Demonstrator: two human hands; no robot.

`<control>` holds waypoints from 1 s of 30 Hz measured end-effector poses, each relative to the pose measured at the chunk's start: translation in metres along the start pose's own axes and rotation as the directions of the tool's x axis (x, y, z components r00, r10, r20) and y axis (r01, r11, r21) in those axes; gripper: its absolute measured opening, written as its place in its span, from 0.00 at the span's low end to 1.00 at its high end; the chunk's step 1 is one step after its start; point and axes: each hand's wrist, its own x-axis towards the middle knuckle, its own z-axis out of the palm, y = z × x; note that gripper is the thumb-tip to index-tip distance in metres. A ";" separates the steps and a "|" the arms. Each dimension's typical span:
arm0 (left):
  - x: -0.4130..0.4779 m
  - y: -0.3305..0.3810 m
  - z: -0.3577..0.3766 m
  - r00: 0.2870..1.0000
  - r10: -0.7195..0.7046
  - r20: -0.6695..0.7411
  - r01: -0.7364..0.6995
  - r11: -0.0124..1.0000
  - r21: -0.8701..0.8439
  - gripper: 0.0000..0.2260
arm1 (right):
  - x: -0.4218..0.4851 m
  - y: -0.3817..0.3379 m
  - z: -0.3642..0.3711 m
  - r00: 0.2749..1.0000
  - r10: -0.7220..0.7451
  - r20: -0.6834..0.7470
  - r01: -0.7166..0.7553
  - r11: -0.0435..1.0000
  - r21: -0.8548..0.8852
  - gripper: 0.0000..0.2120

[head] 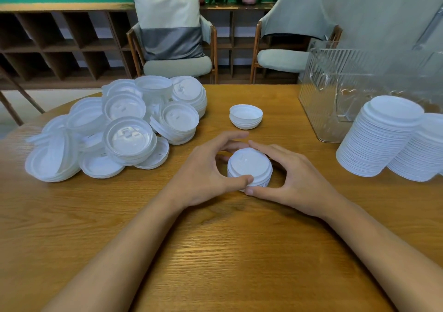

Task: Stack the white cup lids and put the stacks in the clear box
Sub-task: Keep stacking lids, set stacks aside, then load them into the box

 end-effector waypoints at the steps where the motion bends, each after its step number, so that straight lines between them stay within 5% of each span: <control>1: 0.000 0.000 0.000 1.000 -0.001 0.007 0.001 1.000 -0.008 0.35 | 0.000 0.000 0.000 1.000 0.005 0.004 -0.005 1.000 -0.001 0.46; 14: -0.002 -0.006 -0.002 0.995 -0.021 0.092 0.020 1.000 0.008 0.39 | 0.000 -0.003 -0.001 0.996 0.063 0.060 -0.062 0.998 -0.024 0.48; 20: 0.001 -0.009 -0.001 0.977 -0.099 -0.189 0.068 0.984 -0.163 0.16 | -0.001 -0.002 -0.001 0.998 0.063 -0.005 -0.063 0.998 -0.027 0.44; 24: 0.001 -0.019 0.003 0.942 -0.022 -0.334 0.031 0.999 0.020 0.10 | -0.001 -0.002 -0.004 0.995 0.090 -0.038 -0.091 0.996 -0.020 0.43; 30: 0.030 -0.033 0.007 0.950 0.200 -0.241 -0.090 0.912 0.400 0.14 | 0.003 0.005 -0.007 0.978 0.158 -0.137 -0.163 0.986 -0.028 0.43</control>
